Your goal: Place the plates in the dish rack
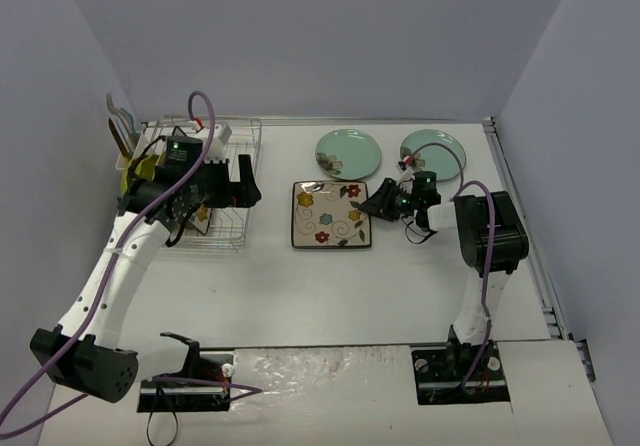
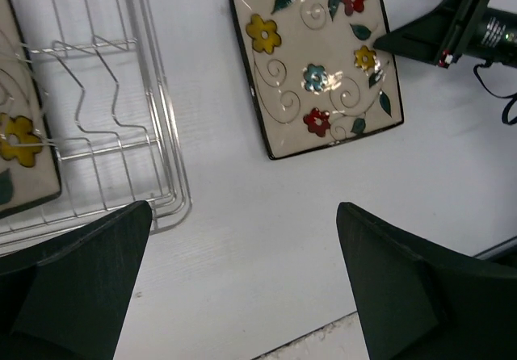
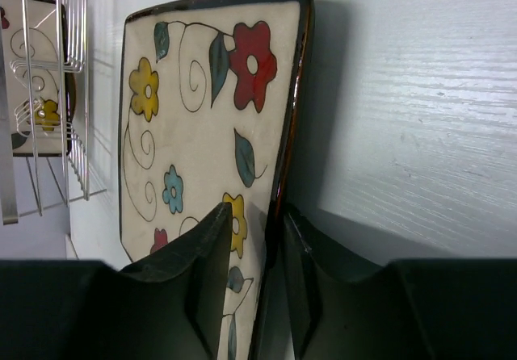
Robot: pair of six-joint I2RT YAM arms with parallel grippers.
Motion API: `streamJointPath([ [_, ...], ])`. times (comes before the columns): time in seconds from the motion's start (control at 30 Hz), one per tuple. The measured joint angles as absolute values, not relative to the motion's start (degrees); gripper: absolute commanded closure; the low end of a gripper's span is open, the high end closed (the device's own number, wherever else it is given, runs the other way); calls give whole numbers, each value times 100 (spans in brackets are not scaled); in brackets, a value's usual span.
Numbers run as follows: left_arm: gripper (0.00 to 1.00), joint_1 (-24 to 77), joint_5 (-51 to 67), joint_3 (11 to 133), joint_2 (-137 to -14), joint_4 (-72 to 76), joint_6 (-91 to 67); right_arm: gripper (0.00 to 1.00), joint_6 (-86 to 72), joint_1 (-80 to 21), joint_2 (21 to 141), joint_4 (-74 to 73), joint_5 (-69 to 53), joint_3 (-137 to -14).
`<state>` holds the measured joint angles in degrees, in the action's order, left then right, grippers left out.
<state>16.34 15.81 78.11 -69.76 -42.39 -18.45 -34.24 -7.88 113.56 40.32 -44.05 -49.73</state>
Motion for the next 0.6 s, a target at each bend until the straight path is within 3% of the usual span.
streamJointPath([
  [0.1, 3, 1920, 1584, 7641, -6983, -4185, -2052, 96, -3486, -788, 11382, 4046, -4376, -4933],
  [0.17, 3, 2135, 1578, 7553, -6990, -4085, -2239, 100, -3568, -789, 11374, 4014, -4350, -4907],
  [0.6, 3, 3263, 1570, 6355, -7250, -2958, -4082, 100, -4341, -836, 10474, 3242, -4126, -4273],
])
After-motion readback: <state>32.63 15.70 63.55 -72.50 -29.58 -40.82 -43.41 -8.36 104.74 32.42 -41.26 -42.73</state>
